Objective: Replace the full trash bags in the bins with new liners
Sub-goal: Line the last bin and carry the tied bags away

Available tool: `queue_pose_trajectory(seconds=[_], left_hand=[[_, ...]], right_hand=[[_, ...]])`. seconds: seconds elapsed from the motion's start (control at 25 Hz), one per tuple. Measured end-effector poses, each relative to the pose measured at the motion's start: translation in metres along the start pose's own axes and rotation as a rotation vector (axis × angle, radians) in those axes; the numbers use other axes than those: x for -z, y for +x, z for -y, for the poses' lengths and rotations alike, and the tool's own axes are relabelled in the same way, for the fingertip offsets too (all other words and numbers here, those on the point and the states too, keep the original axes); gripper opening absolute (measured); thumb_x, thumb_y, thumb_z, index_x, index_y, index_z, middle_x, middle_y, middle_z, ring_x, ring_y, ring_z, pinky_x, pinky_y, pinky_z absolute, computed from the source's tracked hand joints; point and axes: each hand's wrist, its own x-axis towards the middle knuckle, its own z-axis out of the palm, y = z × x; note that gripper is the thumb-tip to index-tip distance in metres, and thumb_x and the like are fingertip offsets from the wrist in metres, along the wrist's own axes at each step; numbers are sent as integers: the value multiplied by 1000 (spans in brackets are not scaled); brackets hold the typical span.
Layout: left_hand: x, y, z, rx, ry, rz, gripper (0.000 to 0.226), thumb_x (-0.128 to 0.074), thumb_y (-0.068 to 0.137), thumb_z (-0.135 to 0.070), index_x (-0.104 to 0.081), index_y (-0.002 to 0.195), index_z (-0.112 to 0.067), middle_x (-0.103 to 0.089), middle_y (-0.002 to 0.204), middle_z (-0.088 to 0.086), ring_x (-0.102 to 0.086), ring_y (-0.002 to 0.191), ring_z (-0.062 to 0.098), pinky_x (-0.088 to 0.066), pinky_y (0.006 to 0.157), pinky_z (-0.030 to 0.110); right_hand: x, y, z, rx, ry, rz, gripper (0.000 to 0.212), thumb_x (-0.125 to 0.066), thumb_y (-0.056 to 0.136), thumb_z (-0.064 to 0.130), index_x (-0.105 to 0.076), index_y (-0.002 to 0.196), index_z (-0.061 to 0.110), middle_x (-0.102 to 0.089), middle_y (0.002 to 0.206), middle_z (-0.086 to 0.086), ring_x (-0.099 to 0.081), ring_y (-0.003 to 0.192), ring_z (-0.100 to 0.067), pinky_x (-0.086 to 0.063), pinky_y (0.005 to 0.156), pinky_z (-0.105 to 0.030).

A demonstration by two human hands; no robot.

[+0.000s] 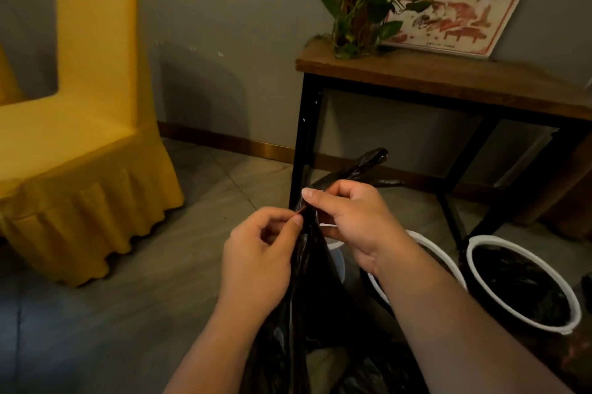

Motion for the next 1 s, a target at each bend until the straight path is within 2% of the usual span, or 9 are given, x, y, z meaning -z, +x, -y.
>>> queue_pose_trajectory(seconds=[0.16, 0.32, 0.44, 0.52, 0.68, 0.76, 0.84, 0.92, 1.0], left_hand=[[15, 1, -6, 290, -347, -49, 7, -77, 94, -25, -83, 96, -29, -81, 96, 3, -79, 94, 23, -61, 80, 38], [33, 1, -7, 428, -433, -118, 7, -78, 92, -26, -84, 96, -25, -82, 100, 2, -80, 93, 18, -62, 79, 38], [36, 3, -14, 396, -323, -101, 11, -74, 96, -24, -84, 95, -29, -82, 98, -3, -79, 92, 14, -59, 83, 38], [36, 6, -19, 333, -243, -81, 15, -71, 99, -22, -82, 96, -32, -81, 96, -2, -78, 93, 17, -59, 77, 35], [42, 16, -33, 163, -84, 49, 14, -69, 100, -23, -75, 97, -35, -77, 94, 5, -75, 93, 33, -64, 77, 46], [52, 25, -39, 34, -29, 232, 12, -68, 100, -22, -73, 98, -33, -76, 93, 3, -75, 87, 25, -61, 72, 36], [67, 29, -49, -83, 14, 434, 12, -69, 99, -19, -71, 102, -30, -74, 93, 2, -72, 84, 16, -57, 70, 25], [83, 31, -61, -155, 65, 549, 20, -68, 96, -11, -71, 103, -30, -73, 98, 1, -70, 88, 12, -56, 72, 21], [99, 36, -75, -162, 130, 616, 30, -63, 93, -4, -75, 94, -32, -75, 105, -1, -71, 97, 10, -56, 80, 20]], right_hand=[[-14, -6, -9, 140, 56, 64, 23, -92, 76, 9, -72, 74, 21, -78, 82, -12, -78, 79, -25, -61, 67, -32], [26, -9, -9, 64, -135, 25, 23, -92, 71, 20, -74, 81, 29, -77, 82, -6, -76, 81, -24, -61, 66, -38], [66, 1, -7, -154, -613, -171, 35, -86, 78, 24, -66, 106, 30, -70, 98, -4, -69, 88, -25, -54, 67, -39], [69, 10, -5, -159, -785, -245, 45, -79, 85, 25, -57, 123, 32, -62, 104, 5, -62, 97, -20, -48, 70, -35], [52, 19, -8, 18, -734, -179, 53, -77, 86, 36, -56, 134, 36, -58, 110, 14, -57, 111, -19, -46, 85, -36], [50, 22, -10, 90, -661, -119, 63, -81, 85, 41, -50, 140, 41, -51, 112, 17, -50, 116, -14, -45, 91, -37], [50, 25, -9, 178, -581, -70, 57, -83, 86, 39, -51, 133, 50, -47, 131, 12, -44, 126, -13, -42, 97, -36], [46, 28, -12, 302, -480, 29, 37, -80, 90, 22, -70, 109, 52, -37, 157, 12, -33, 143, -10, -34, 103, -28], [35, 31, -15, 344, -465, 179, 45, -73, 91, 3, -78, 84, 48, -31, 166, 16, -26, 149, -5, -31, 108, -22]])
